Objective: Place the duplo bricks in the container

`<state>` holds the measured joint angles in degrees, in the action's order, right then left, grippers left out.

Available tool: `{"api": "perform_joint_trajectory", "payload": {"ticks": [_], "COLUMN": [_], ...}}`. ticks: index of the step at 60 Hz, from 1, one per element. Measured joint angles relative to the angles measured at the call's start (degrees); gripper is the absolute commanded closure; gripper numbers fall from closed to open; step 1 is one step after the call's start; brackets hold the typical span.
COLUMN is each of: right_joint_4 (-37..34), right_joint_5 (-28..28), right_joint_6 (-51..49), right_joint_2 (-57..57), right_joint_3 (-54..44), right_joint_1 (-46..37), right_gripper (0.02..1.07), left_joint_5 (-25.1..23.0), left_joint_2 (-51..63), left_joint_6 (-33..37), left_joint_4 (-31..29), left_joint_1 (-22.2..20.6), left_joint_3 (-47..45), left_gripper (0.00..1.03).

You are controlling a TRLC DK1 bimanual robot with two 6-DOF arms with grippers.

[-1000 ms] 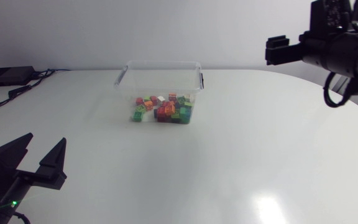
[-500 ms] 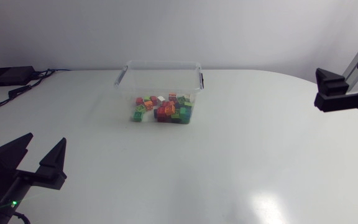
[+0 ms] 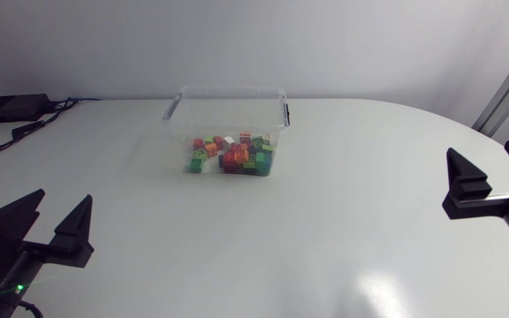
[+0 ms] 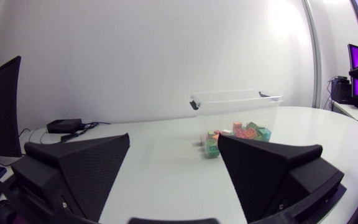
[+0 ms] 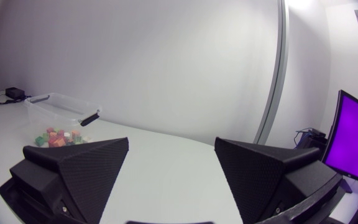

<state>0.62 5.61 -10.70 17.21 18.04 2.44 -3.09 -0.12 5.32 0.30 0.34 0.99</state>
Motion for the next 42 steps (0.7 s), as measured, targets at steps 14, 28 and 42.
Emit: {"api": "perform_joint_trajectory", "payload": {"ticks": [14, 28, 42], "right_joint_4": [-0.2, -0.3, -0.6], "right_joint_5": [-2.2, -4.5, -5.4], "right_joint_6": [3.5, 7.5, 9.2], "right_joint_2": [-6.7, -13.7, -16.8], "right_joint_3": [-6.7, -13.8, -17.1], "right_joint_1": [-0.8, -1.7, -2.2], "right_gripper": [0.07, 0.07, 0.07], "left_joint_5": [0.9, 2.1, 2.6], "left_joint_2": [0.0, 0.0, 0.0], "left_joint_6": [-1.3, -3.0, -3.9], "left_joint_4": [0.0, -0.4, -0.4], "left_joint_1": [0.0, 0.0, 0.0], "left_joint_3": [0.0, 0.0, 0.0], "left_gripper": [0.05, 0.05, 0.05]}}
